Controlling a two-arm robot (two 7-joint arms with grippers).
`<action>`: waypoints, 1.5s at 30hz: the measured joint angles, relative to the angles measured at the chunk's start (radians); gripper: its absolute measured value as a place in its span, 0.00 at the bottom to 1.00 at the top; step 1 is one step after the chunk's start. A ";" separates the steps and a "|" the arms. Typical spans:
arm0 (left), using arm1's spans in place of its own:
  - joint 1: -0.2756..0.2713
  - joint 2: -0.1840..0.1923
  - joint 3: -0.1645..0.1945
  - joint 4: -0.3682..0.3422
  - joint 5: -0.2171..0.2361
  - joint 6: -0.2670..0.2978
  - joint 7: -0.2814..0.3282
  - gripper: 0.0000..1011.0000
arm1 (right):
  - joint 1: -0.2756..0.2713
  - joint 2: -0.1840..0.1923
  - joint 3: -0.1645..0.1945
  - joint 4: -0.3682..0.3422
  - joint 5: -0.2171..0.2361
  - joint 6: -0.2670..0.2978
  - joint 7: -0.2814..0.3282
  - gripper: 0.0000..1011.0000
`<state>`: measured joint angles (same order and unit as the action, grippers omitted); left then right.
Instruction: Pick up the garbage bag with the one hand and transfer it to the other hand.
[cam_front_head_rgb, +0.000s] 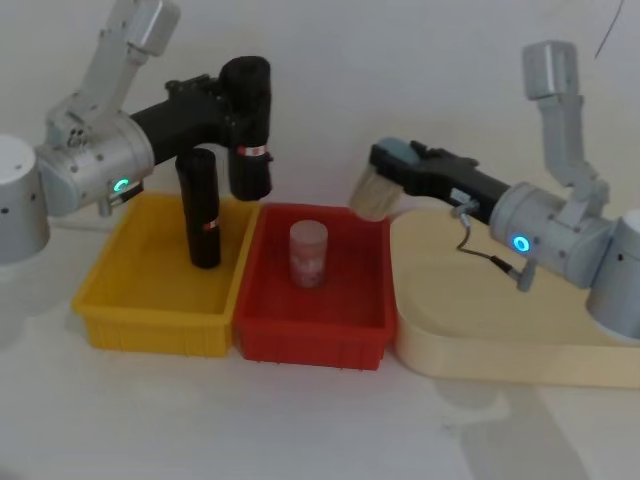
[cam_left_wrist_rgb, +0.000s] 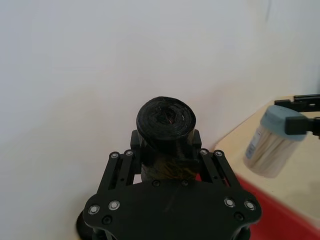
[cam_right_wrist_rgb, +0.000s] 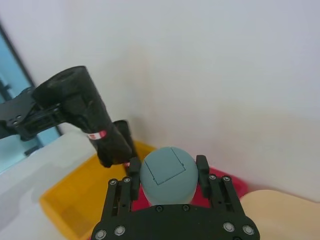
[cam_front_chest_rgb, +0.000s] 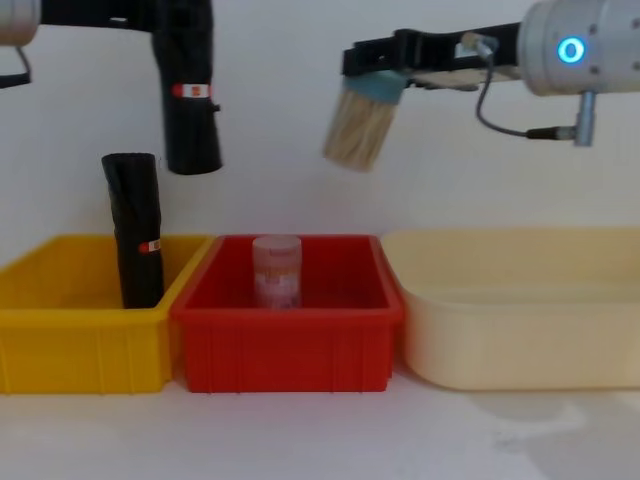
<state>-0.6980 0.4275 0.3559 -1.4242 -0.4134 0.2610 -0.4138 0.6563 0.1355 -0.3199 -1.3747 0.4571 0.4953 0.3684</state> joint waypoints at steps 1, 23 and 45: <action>-0.016 -0.009 0.006 0.021 -0.005 -0.009 -0.018 0.50 | -0.007 0.003 0.011 -0.010 0.001 -0.002 -0.011 0.64; -0.318 -0.210 0.095 0.573 -0.095 -0.212 -0.369 0.50 | -0.111 0.102 0.131 -0.039 -0.013 -0.072 -0.130 0.64; -0.594 -0.399 0.167 1.158 -0.184 -0.422 -0.624 0.50 | -0.176 0.180 0.186 -0.056 0.029 -0.107 -0.092 0.86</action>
<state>-1.2923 0.0283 0.5232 -0.2662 -0.5970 -0.1611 -1.0380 0.4806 0.3153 -0.1342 -1.4312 0.4858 0.3879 0.2763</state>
